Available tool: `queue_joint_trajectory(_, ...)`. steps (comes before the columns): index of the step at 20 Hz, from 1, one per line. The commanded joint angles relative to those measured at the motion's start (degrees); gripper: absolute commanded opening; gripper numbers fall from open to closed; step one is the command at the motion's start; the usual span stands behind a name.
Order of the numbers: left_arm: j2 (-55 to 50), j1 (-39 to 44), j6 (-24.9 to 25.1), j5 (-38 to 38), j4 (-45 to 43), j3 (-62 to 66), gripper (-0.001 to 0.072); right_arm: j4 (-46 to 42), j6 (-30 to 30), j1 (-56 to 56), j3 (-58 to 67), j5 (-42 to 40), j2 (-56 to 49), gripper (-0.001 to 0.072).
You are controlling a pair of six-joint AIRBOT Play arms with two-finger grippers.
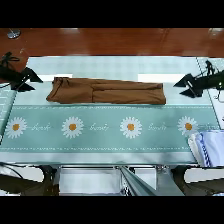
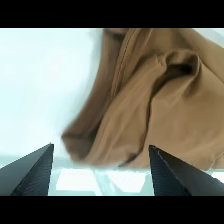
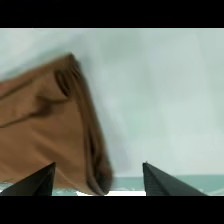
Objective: Fold the shirts.
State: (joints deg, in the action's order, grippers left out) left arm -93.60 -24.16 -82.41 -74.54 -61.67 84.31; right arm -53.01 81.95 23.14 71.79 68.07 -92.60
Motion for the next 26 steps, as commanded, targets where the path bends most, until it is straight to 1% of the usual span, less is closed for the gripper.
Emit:
queue_joint_trajectory(1,15.3,-0.5,5.0,17.5,7.0,-20.1,0.0701,6.5,-3.0,0.2,-7.6,-4.8,0.1,0.0623)
queue_joint_trajectory(2,19.7,0.7,6.8,20.2,9.8,-25.6,0.0701,8.5,-3.5,-0.8,-7.6,-5.4,-0.7,0.0623)
queue_joint_trajectory(3,22.9,2.1,8.8,20.3,11.6,-29.5,0.07,10.6,-3.7,-1.9,-7.6,-6.3,-1.5,0.0623)
queue_joint_trajectory(5,26.7,6.1,11.3,17.2,13.3,-33.2,0.07,12.2,-3.6,-4.3,-7.6,-8.0,-3.0,0.0622)
queue_joint_trajectory(7,27.3,10.9,11.3,14.0,14.3,-33.4,0.07,13.0,-3.6,-6.6,-7.0,-7.7,-4.9,0.0622)
queue_joint_trajectory(10,27.0,18.6,11.3,14.0,15.5,-33.3,0.07,14.0,-2.6,-9.6,-3.8,-4.8,-7.5,0.0614)
queue_joint_trajectory(11,26.8,21.0,11.3,14.0,15.5,-32.8,0.07,13.9,-2.5,-10.7,-2.9,-4.7,-7.6,0.0561)
queue_joint_trajectory(12,26.3,23.5,11.3,14.0,15.5,-32.0,0.07,13.8,-2.5,-11.7,-1.5,-3.9,-7.6,0.0331)
queue_joint_trajectory(13,25.7,25.7,11.3,14.1,15.5,-30.8,0.0698,13.3,-2.6,-12.3,0.1,-2.4,-7.5,0.0046)
queue_joint_trajectory(14,24.9,27.6,11.3,14.1,15.5,-29.4,0.0689,12.7,-2.7,-12.2,1.6,-0.7,-7.2,0.0025)
queue_joint_trajectory(15,23.9,29.4,11.3,14.1,15.5,-27.8,0.0499,11.5,-2.8,-12.2,2.3,0.8,-5.9,0.0024)
queue_joint_trajectory(16,23.1,30.9,11.3,14.1,15.5,-26.5,0.0158,8.6,-3.4,-11.9,2.3,2.5,-3.9,0.0025)
queue_joint_trajectory(17,22.2,32.7,12.7,14.1,15.6,-25.1,0.0015,4.1,-3.0,-11.8,1.8,5.0,-1.1,0.0024)
queue_joint_trajectory(19,20.2,36.3,13.4,14.4,15.7,-22.6,0.0016,-3.1,-2.9,-11.8,-2.9,6.1,7.6,0.0024)
queue_joint_trajectory(21,17.9,40.7,13.4,17.2,15.6,-21.0,0.0016,-5.9,-2.5,-11.8,-10.6,3.9,19.6,0.0024)
queue_joint_trajectory(23,14.7,45.4,13.2,22.3,15.2,-19.3,0.0015,-6.3,-0.9,-11.8,-18.2,2.6,32.7,0.0024)
queue_joint_trajectory(25,10.4,50.3,10.2,27.6,12.3,-16.5,0.0015,-6.3,2.4,-11.8,-23.8,2.1,44.3,0.0024)
queue_joint_trajectory(26,7.9,52.3,8.1,28.1,10.7,-14.4,0.0015,-6.3,4.3,-11.8,-25.6,2.5,49.3,0.0024)
